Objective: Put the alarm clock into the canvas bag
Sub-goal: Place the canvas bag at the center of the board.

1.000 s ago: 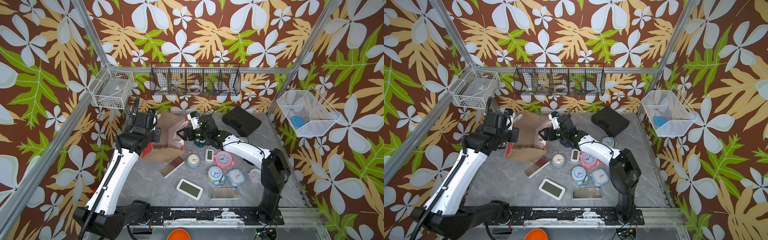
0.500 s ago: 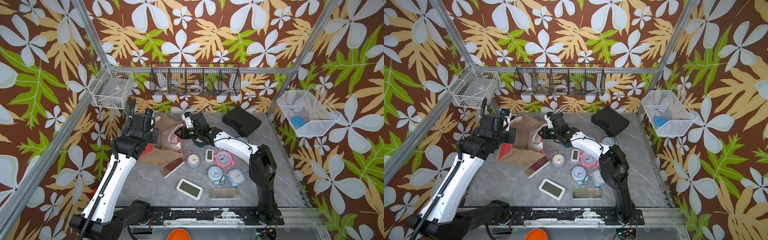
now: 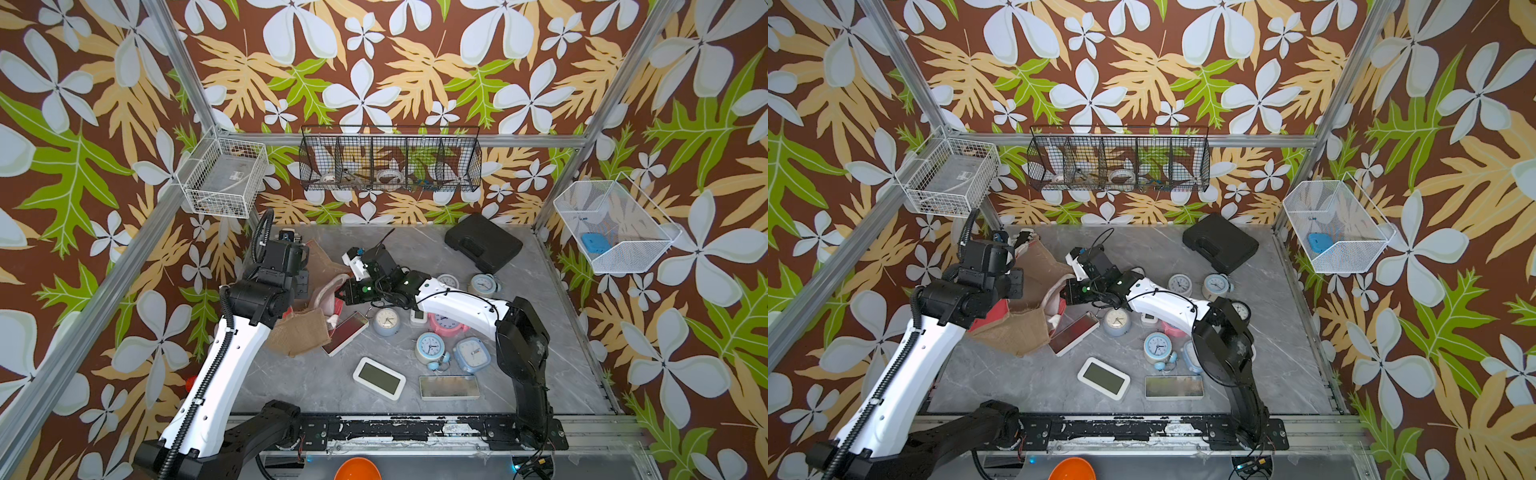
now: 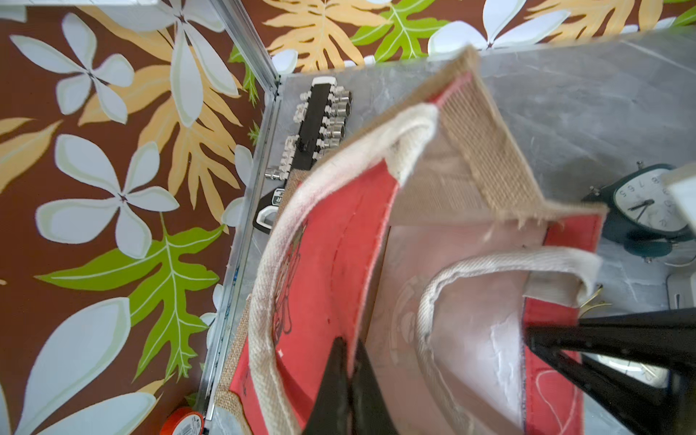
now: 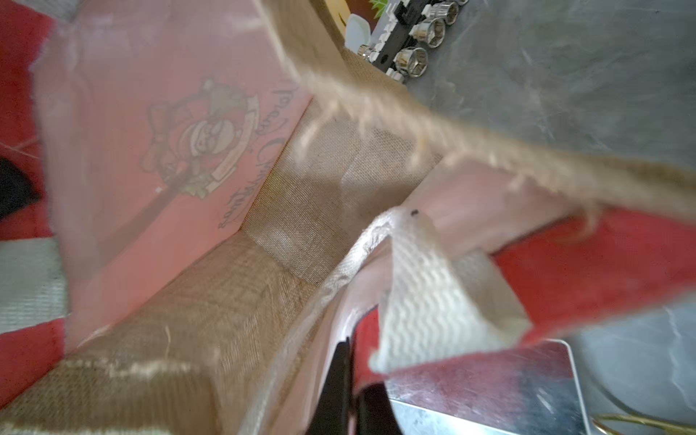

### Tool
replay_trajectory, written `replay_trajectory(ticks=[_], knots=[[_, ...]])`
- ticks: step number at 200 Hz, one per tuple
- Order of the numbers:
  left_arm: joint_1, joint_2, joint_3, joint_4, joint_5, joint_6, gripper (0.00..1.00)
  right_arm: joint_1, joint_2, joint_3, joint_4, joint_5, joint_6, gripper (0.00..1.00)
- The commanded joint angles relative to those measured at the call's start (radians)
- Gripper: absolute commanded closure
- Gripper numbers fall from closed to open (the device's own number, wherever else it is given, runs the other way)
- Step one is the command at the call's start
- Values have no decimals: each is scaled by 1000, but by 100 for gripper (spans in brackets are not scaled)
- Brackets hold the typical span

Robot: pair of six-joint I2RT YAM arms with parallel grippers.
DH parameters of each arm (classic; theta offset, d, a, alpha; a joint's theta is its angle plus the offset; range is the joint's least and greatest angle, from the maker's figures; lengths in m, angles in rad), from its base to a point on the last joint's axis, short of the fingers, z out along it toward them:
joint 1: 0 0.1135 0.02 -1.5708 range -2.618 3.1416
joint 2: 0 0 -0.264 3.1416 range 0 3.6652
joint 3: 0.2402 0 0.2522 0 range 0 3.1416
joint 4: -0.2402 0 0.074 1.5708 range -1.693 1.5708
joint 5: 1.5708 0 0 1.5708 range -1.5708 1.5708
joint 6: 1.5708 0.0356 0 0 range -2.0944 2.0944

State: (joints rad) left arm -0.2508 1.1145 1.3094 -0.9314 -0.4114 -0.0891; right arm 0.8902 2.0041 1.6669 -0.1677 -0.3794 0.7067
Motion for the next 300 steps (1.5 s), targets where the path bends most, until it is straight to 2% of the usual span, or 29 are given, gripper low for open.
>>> replay_trajectory(ticks=[1,57,110,173,213,229,248,257,274,291,300], knots=[[1,18,-35,30,38,-29,100,-6,-24,-11,-54,56,-42,100],[1,76,-58,14,166,-48,100,-33,-141,-74,-219,108,-112,100],[-3,67,-130,17,367,-86,100,-107,-289,-191,-311,110,-153,100],[-45,21,-275,107,499,-151,100,-238,-353,-225,-381,131,-220,100],[-57,22,-291,160,544,-166,100,-269,-371,-188,-398,160,-227,100],[-56,19,-270,156,476,-158,100,-255,-364,-179,-353,103,-204,100],[-57,20,-222,104,229,-181,100,-205,-350,-152,-315,103,-191,100],[-56,22,-203,83,118,-195,100,-180,-337,-126,-318,125,-190,92],[-55,26,-170,54,-30,-215,84,-152,-316,-93,-309,144,-180,83],[-55,29,-128,40,-89,-216,59,-134,-311,-79,-293,160,-169,74],[-55,30,-104,34,-104,-213,52,-126,-309,-67,-295,171,-170,71]])
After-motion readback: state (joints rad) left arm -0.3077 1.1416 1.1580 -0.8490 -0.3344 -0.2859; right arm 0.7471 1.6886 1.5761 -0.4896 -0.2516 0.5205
